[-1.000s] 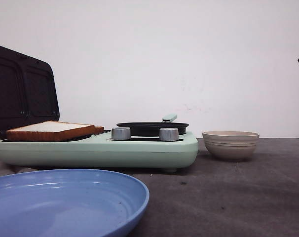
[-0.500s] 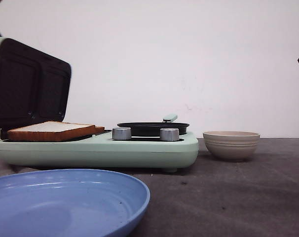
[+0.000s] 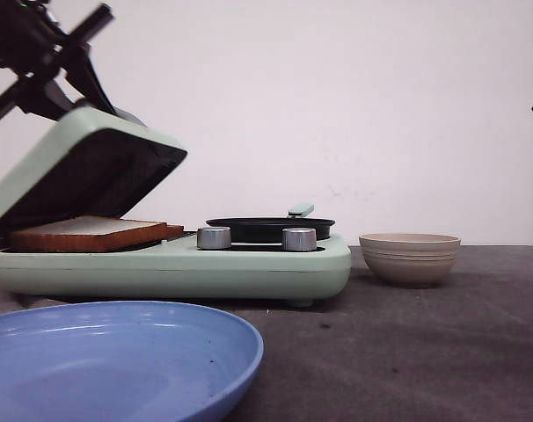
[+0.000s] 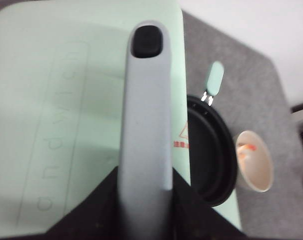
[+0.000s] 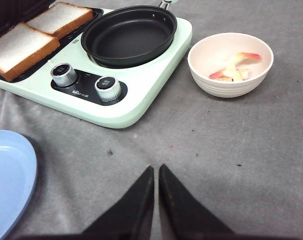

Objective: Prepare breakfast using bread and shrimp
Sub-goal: 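Push the open toaster lid down over the bread with the left gripper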

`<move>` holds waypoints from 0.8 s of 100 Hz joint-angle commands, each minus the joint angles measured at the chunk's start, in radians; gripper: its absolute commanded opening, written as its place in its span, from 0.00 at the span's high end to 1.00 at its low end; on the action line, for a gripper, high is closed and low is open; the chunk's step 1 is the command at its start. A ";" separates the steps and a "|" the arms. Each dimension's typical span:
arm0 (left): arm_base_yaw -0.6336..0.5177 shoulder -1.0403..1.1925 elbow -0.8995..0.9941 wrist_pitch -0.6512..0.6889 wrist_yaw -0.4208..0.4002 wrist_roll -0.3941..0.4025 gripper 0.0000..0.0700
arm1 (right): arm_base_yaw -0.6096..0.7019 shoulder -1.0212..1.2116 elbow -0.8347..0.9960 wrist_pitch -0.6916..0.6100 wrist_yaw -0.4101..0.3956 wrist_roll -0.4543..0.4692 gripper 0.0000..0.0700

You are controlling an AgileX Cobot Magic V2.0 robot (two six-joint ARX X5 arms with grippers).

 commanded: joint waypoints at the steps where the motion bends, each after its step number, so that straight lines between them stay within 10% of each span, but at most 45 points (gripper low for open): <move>1: -0.016 0.039 -0.007 -0.023 -0.078 0.059 1.00 | 0.007 0.003 0.002 0.005 0.002 0.011 0.99; 80: -0.222 0.187 -0.007 -0.030 -0.240 0.108 1.00 | 0.007 0.003 0.002 -0.019 0.002 0.011 0.99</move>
